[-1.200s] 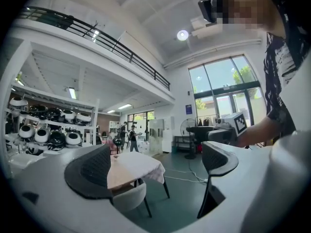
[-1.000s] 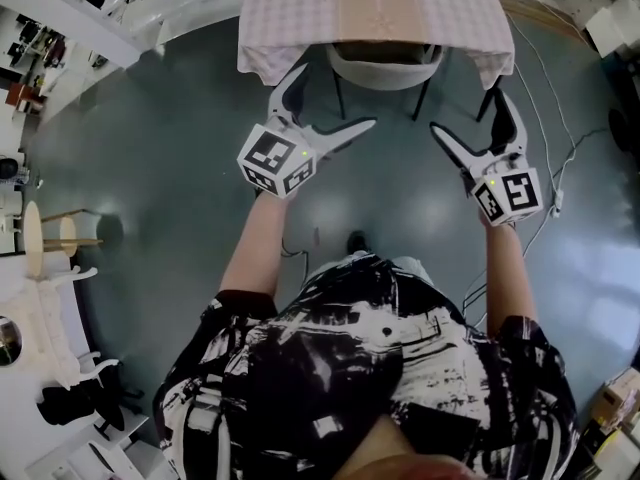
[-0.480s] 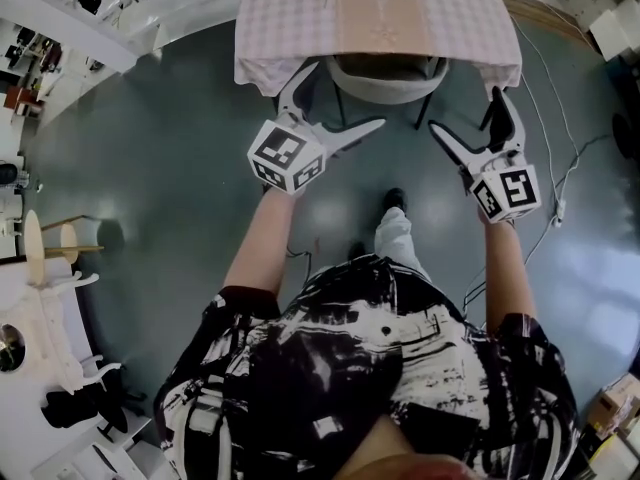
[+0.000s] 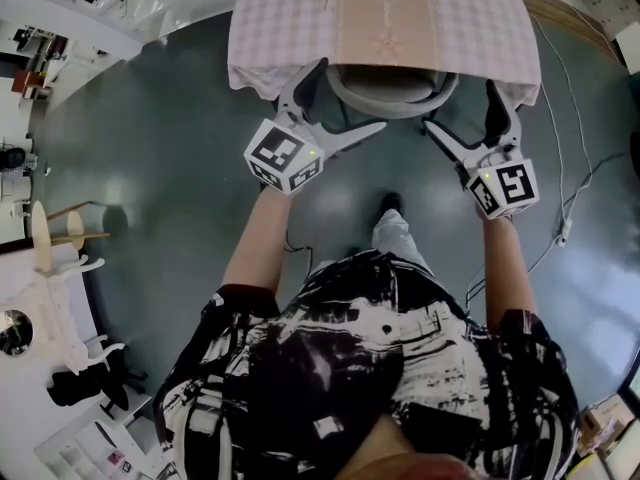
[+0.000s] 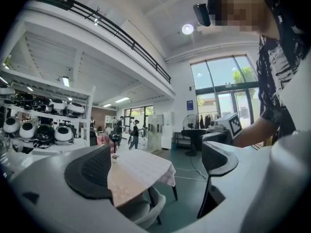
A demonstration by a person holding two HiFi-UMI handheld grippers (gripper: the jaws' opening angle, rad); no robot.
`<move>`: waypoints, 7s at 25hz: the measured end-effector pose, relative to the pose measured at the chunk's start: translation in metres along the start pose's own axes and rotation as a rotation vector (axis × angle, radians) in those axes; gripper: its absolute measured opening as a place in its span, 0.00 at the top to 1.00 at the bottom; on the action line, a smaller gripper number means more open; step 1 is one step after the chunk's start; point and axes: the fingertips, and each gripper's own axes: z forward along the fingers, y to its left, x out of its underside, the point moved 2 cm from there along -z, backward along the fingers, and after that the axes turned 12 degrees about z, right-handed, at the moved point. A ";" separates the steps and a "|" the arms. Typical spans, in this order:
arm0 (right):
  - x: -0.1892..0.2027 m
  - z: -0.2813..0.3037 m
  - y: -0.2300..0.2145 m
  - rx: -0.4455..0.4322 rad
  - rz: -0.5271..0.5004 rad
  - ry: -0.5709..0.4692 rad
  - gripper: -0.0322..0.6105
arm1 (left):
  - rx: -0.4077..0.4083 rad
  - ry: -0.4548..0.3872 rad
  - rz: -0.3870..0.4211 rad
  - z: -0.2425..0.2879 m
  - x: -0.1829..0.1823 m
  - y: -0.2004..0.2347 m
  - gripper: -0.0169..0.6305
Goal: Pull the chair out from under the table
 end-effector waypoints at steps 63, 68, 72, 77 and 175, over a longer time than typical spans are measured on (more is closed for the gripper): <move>0.448 0.142 -0.107 -0.519 -0.941 1.214 0.79 | 0.765 0.963 0.829 0.165 0.453 -0.037 0.84; 0.447 0.141 -0.106 -0.520 -0.938 1.214 0.80 | 0.755 0.967 0.818 0.163 0.451 -0.037 0.86; 0.449 0.139 -0.103 -0.509 -0.929 1.221 0.80 | 0.758 0.967 0.817 0.161 0.451 -0.040 0.86; 0.448 0.123 -0.090 -0.518 -0.924 1.224 0.80 | 0.760 0.972 0.804 0.149 0.446 -0.055 0.87; 0.499 -0.339 0.275 -0.514 -0.886 1.259 0.79 | 0.766 0.979 0.786 -0.190 0.354 -0.529 0.87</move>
